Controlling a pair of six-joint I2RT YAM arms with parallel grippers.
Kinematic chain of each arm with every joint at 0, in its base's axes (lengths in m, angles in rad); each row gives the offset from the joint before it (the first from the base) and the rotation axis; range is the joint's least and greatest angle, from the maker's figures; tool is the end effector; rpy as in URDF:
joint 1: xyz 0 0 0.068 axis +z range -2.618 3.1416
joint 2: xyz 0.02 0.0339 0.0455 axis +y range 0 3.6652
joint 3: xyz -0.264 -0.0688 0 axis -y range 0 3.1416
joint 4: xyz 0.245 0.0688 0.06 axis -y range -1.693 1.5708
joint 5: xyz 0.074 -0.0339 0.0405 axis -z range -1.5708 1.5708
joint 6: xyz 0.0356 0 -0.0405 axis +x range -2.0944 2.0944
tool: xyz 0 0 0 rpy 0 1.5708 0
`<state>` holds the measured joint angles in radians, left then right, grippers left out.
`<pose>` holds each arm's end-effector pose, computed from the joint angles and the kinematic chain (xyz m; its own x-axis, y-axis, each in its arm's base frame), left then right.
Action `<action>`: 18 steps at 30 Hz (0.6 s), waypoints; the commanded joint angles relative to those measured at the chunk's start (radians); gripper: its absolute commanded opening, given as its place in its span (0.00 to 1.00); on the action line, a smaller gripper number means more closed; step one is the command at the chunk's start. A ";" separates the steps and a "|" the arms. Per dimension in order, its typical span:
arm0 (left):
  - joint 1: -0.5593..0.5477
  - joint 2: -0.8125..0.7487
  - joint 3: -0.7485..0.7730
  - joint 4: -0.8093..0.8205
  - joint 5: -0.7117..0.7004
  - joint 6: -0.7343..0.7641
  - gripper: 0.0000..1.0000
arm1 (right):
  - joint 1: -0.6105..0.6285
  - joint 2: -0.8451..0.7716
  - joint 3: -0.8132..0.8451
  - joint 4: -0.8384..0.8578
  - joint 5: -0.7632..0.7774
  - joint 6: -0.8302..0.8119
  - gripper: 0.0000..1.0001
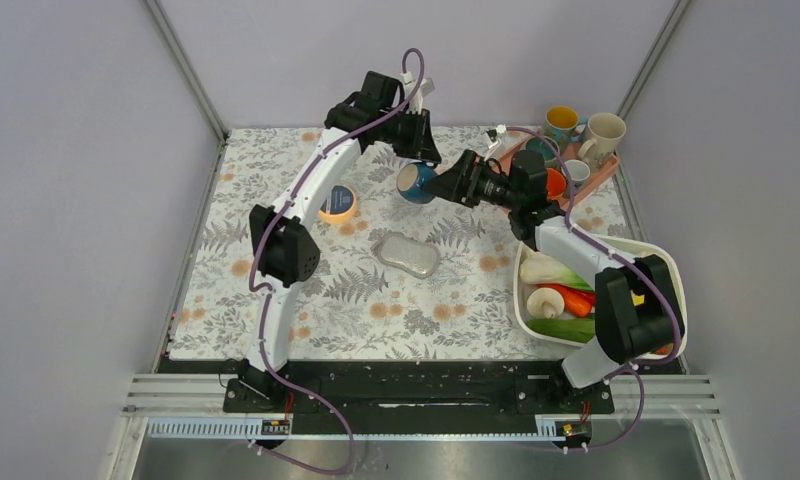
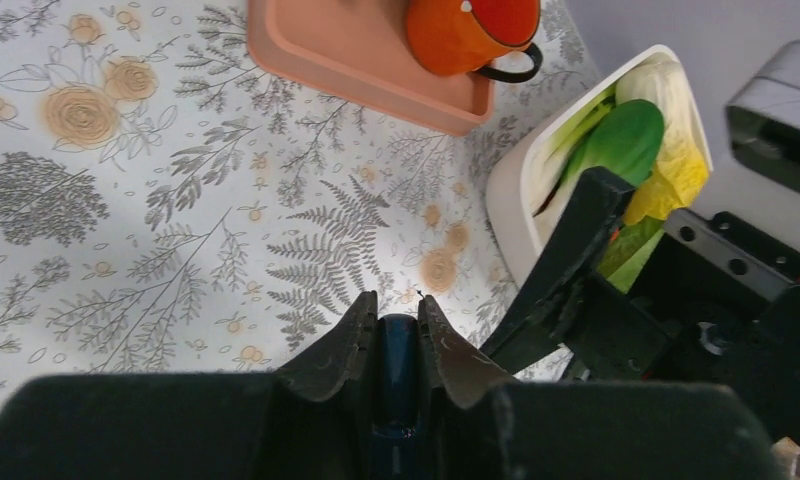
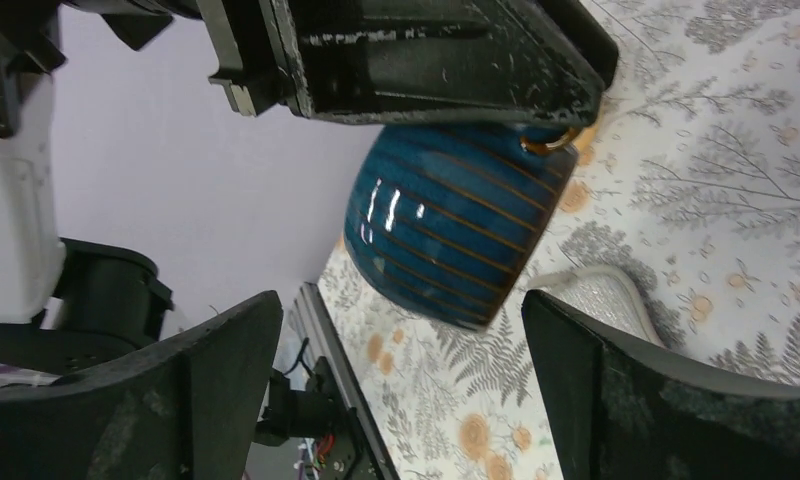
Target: Turn the mug right side up
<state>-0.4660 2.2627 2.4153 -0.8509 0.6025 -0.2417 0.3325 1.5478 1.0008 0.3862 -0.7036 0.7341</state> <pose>0.4382 -0.2430 0.3469 -0.7391 0.1510 -0.6565 0.5985 0.5945 -0.5371 0.3273 0.1374 0.2851 -0.6835 0.3044 -0.6635 -0.5316 0.4154 0.7382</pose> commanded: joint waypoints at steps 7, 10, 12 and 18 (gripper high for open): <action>-0.010 -0.098 0.021 0.178 0.165 -0.161 0.00 | 0.017 0.089 0.009 0.517 -0.097 0.341 0.85; -0.010 -0.098 -0.006 0.207 0.201 -0.197 0.00 | 0.017 0.089 0.025 0.652 -0.100 0.400 0.49; -0.008 -0.097 -0.009 0.229 0.210 -0.206 0.00 | 0.017 0.083 0.035 0.633 -0.094 0.387 0.15; 0.018 -0.112 -0.006 0.221 0.136 -0.093 0.38 | 0.016 0.004 0.078 0.172 -0.040 0.092 0.00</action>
<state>-0.4469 2.2242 2.4069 -0.6331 0.9073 -0.4664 0.3412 1.6230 1.0115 0.8879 -0.8162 1.0546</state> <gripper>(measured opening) 0.259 0.153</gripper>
